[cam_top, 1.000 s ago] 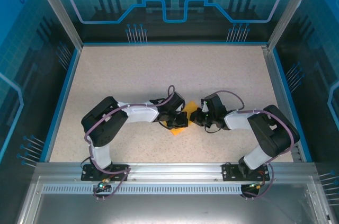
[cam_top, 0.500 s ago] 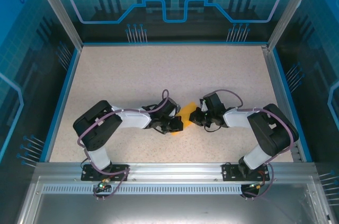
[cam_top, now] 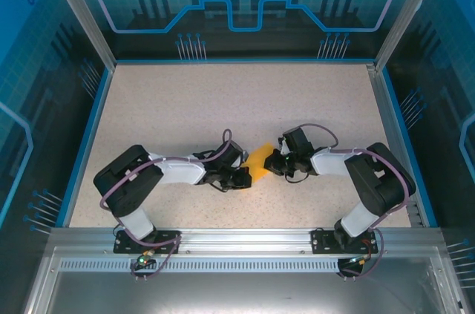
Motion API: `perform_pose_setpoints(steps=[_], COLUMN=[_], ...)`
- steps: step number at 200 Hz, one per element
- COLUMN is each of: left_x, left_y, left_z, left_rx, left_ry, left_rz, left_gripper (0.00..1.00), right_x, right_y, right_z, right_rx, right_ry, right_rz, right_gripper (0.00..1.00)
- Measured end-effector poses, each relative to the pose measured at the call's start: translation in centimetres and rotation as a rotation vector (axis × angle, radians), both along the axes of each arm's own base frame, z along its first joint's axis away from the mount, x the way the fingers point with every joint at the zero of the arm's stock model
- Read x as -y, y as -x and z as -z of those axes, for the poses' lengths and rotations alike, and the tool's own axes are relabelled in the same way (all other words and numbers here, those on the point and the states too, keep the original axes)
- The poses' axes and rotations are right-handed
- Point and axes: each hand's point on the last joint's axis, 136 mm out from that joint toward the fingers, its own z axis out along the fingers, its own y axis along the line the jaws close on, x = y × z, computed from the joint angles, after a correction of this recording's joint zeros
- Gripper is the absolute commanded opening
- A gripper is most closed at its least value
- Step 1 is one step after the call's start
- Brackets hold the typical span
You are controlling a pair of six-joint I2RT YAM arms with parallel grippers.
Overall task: Fold a paper plane with a square sheet of paper (pick it up from the middle)
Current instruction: First fold in half a square sheet of paper at the center of the table.
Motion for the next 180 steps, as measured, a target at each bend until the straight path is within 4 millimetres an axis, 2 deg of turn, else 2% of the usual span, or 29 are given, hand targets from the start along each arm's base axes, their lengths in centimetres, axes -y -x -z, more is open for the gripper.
perform_pose_setpoints(steps=[44, 102, 132, 153, 168, 180], left_x=[-1.2, -1.9, -4.2, -5.2, -5.3, -5.3], left_y=[1.1, 1.7, 2.9, 2.3, 0.4, -1.3], left_z=[0.1, 0.0, -0.4, -2.2, -4.5, -6.3], left_rx=[-0.014, -0.021, -0.078, -0.075, -0.028, 0.020], left_ry=[-0.012, -0.028, -0.098, -0.111, -0.086, -0.060], left_rz=[-0.003, -0.008, -0.028, -0.062, -0.097, -0.133], left_gripper=[0.06, 0.07, 0.16, 0.26, 0.34, 0.41], right_x=[-0.1, -0.3, -0.2, 0.5, 0.6, 0.3], right_y=[-0.1, -0.2, -0.5, -1.1, -1.7, -2.3], right_z=[0.0, 0.0, -0.3, -0.8, -1.8, -3.2], right_rx=[-0.002, 0.004, 0.020, 0.047, 0.078, 0.118], right_ry=[-0.002, 0.001, 0.030, 0.097, 0.147, 0.180], right_rz=[-0.008, -0.030, -0.055, -0.064, -0.071, -0.077], right_gripper=[0.07, 0.07, 0.08, 0.11, 0.15, 0.22])
